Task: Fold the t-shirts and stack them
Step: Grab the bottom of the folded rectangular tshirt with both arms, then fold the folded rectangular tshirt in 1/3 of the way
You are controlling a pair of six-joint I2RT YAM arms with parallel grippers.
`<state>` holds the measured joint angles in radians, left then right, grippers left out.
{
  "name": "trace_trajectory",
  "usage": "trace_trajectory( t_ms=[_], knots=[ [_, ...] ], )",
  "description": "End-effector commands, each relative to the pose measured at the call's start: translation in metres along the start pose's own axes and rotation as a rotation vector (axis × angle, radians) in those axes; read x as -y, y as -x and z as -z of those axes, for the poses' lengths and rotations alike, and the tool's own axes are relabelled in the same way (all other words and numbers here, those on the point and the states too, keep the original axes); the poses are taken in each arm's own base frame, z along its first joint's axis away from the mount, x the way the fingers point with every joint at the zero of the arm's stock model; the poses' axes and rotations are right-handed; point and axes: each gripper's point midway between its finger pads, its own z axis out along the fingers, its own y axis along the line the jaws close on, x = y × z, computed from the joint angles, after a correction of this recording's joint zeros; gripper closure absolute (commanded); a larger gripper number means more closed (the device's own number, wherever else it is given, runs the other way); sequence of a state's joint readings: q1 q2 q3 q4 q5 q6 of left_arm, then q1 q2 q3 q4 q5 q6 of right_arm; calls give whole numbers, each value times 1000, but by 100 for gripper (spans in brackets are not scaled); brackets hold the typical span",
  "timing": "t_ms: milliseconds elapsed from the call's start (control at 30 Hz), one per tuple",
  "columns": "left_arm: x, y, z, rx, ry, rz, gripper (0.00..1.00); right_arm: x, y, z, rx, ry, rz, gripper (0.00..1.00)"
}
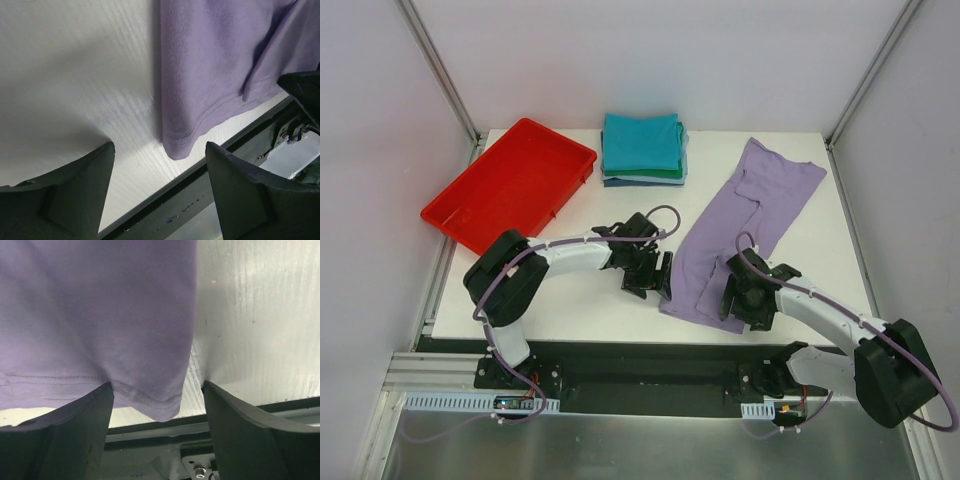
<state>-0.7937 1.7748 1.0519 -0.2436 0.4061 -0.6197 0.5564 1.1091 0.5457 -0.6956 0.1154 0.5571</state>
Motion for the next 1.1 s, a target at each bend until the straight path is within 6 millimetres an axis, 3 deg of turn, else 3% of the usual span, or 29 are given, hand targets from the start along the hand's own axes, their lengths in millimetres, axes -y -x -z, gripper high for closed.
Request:
trace_trajectory(
  t_ms=[0, 133, 200, 267, 400, 467, 500, 600, 933, 1067],
  knots=[
    [0, -10, -11, -23, 52, 27, 31, -8, 3, -5, 2, 12, -2, 29],
    [-4, -25, -19, -54, 83, 30, 46, -7, 1, -1, 0, 17, -13, 33],
    [-14, -29, -22, -56, 125, 47, 57, -6, -1, 0, -11, 14, -17, 40],
    [-20, -30, -23, -53, 154, 50, 71, -5, -3, 1, -24, 10, -17, 51],
    [-24, -23, -22, -27, 184, 42, 82, 6, -8, 4, -56, -52, -5, 74],
    [-25, -22, -21, -21, 197, 47, 100, 14, -15, 6, -86, -88, -1, 85],
    [-27, -22, -19, -18, 211, 51, 100, 16, -18, 8, -96, -97, 2, 89],
    [-36, -24, -13, -14, 246, 70, 100, 33, -35, 17, -149, -142, -17, 91],
    [-39, -25, 6, 15, 241, 67, 100, 16, -82, 33, -330, 68, -30, 88],
    [-40, -27, 12, 27, 239, 67, 100, 11, -78, 26, -280, 112, 1, 96]
  ],
)
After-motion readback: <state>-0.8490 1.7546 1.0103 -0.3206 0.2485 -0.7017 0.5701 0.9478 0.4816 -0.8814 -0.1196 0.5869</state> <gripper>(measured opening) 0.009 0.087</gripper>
